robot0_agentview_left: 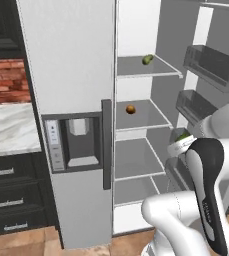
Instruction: Place the avocado in the correct fridge rack based on whether it is a fruit or vegetable. Finally, close the fridge door.
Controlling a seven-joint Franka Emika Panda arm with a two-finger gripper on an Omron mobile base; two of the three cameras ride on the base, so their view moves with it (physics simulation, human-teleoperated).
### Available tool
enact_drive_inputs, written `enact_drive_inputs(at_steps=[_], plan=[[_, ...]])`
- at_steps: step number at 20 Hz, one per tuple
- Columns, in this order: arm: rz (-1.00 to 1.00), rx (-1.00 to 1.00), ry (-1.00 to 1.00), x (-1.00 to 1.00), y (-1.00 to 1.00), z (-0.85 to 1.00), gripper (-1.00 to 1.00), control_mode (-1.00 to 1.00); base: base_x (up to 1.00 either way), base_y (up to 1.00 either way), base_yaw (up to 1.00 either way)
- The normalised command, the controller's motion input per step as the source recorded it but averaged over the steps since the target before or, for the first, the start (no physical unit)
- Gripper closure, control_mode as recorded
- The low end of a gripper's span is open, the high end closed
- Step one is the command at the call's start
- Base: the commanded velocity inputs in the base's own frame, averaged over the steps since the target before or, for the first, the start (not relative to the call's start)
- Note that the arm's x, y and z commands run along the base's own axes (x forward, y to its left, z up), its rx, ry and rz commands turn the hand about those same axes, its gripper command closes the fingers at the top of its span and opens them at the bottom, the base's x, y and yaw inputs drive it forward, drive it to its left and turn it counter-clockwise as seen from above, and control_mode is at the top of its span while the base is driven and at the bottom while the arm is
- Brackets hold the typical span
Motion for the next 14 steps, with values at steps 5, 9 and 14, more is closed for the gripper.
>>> enact_drive_inputs(at_steps=[5,9,14], plan=[[0.0,0.0,0.0,0.0,0.0,0.0,1.0,1.0,0.44,0.0,0.0],[0.0,0.0,0.0,0.0,0.0,0.0,1.0,1.0,0.57,0.0,0.0],[0.0,0.0,0.0,0.0,0.0,0.0,1.0,1.0,0.5,0.0,0.0]])
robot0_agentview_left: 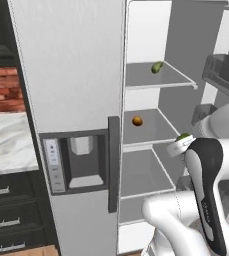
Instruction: Place the avocado in the correct fridge rack based on whether it is a fruit or vegetable. Finally, close the fridge door.
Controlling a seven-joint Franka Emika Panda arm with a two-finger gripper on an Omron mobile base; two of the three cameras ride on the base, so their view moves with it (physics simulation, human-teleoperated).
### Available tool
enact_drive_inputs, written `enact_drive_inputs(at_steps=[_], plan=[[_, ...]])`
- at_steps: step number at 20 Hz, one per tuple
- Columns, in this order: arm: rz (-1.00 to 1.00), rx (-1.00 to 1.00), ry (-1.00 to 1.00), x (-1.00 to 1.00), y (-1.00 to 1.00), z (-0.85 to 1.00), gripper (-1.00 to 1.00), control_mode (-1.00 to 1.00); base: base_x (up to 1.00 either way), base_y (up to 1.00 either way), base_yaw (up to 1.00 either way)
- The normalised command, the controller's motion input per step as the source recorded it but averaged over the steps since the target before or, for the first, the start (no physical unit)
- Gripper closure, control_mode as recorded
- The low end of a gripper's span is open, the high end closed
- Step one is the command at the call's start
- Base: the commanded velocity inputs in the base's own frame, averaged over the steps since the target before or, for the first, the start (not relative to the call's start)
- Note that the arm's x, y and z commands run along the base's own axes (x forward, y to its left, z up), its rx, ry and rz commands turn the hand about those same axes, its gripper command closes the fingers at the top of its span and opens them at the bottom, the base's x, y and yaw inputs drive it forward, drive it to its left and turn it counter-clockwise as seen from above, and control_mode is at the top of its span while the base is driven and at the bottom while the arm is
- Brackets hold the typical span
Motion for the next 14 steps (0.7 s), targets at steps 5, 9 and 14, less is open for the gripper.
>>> enact_drive_inputs(at_steps=[5,9,14], plan=[[0.0,0.0,0.0,0.0,0.0,0.0,1.0,1.0,0.33,0.0,0.0],[0.0,0.0,0.0,0.0,0.0,0.0,1.0,1.0,0.2,0.0,-0.02],[-0.03,0.0,-0.05,0.01,0.0,-0.09,1.0,-1.0,0.08,0.0,-0.03]])
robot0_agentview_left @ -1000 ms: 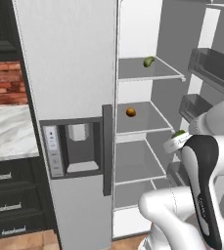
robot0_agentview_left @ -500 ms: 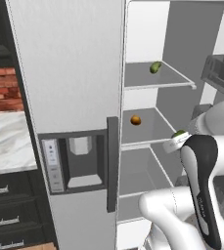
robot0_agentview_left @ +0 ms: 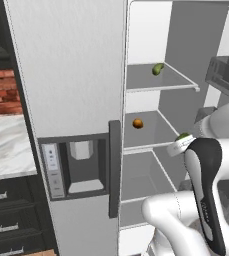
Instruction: Place the avocado in the correct fridge rack based on whether it is a fruit or vegetable. Finally, close the fridge door.
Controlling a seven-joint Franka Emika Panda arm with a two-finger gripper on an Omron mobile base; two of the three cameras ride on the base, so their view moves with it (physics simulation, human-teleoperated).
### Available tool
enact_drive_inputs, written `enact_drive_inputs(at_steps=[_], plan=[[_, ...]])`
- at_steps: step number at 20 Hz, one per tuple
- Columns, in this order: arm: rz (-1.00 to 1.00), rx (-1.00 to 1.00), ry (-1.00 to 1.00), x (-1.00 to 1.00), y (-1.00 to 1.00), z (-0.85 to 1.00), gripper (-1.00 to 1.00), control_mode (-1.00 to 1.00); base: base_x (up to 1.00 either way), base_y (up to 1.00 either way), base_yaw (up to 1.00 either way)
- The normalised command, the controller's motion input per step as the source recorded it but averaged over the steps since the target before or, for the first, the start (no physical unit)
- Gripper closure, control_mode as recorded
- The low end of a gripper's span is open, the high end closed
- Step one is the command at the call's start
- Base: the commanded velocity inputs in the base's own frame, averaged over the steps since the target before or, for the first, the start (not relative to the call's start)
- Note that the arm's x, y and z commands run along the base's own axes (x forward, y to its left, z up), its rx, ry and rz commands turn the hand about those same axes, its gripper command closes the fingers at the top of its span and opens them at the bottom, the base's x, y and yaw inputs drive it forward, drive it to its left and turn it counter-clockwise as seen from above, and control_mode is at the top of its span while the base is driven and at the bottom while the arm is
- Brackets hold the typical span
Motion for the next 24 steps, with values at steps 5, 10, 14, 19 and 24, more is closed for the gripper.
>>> enact_drive_inputs(at_steps=[5,10,14,19,24], plan=[[-0.11,0.0,-0.06,0.0,0.0,-0.02,1.0,-1.0,0.0,0.0,0.0],[-0.11,0.0,-0.01,0.0,0.0,0.27,1.0,-1.0,0.0,0.0,0.0],[-0.1,0.0,-0.05,0.0,0.0,0.6,1.0,-1.0,0.0,0.0,0.0],[-0.08,0.0,-0.13,0.0,0.0,0.53,1.0,-1.0,0.0,0.0,0.0],[-0.03,0.08,-0.15,0.0,-0.15,0.13,1.0,-1.0,0.0,0.0,0.0]])
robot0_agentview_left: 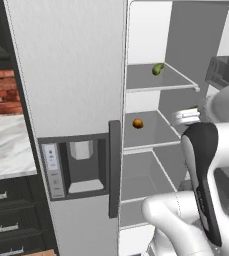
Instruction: Place the avocado in the correct fridge rack based on whether it is a fruit or vegetable. Finally, close the fridge door.
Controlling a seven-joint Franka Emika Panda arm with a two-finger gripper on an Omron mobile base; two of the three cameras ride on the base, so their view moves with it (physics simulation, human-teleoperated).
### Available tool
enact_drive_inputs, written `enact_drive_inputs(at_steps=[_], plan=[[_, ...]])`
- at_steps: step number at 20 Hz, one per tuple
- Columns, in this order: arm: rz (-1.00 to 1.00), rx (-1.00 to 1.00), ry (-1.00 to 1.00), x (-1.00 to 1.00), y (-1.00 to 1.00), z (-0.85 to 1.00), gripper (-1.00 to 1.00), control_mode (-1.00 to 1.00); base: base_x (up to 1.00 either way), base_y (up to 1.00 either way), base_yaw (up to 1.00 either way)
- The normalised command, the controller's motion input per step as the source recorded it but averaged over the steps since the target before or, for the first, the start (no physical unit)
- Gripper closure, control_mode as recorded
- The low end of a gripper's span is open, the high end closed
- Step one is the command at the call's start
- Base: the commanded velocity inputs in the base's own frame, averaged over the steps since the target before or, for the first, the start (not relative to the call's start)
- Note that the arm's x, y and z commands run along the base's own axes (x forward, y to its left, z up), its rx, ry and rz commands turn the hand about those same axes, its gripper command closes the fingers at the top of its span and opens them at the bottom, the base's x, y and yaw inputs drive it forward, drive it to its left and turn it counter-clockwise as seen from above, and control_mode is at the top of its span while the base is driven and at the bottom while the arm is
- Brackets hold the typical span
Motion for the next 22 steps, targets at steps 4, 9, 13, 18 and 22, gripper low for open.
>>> enact_drive_inputs(at_steps=[4,9,13,18,22], plan=[[0.0,0.11,-0.29,0.0,-0.19,-0.01,1.0,-1.0,0.0,0.0,0.0],[0.0,0.04,-0.25,0.14,-0.02,-0.08,1.0,-1.0,0.0,0.0,0.0],[0.0,0.0,0.0,0.31,0.14,-0.12,1.0,-1.0,0.0,0.0,0.0],[-0.01,0.0,0.0,0.09,0.02,-0.06,1.0,-1.0,0.0,0.0,0.0],[-0.05,0.0,0.0,0.0,0.0,0.0,1.0,-1.0,0.0,0.0,0.0]])
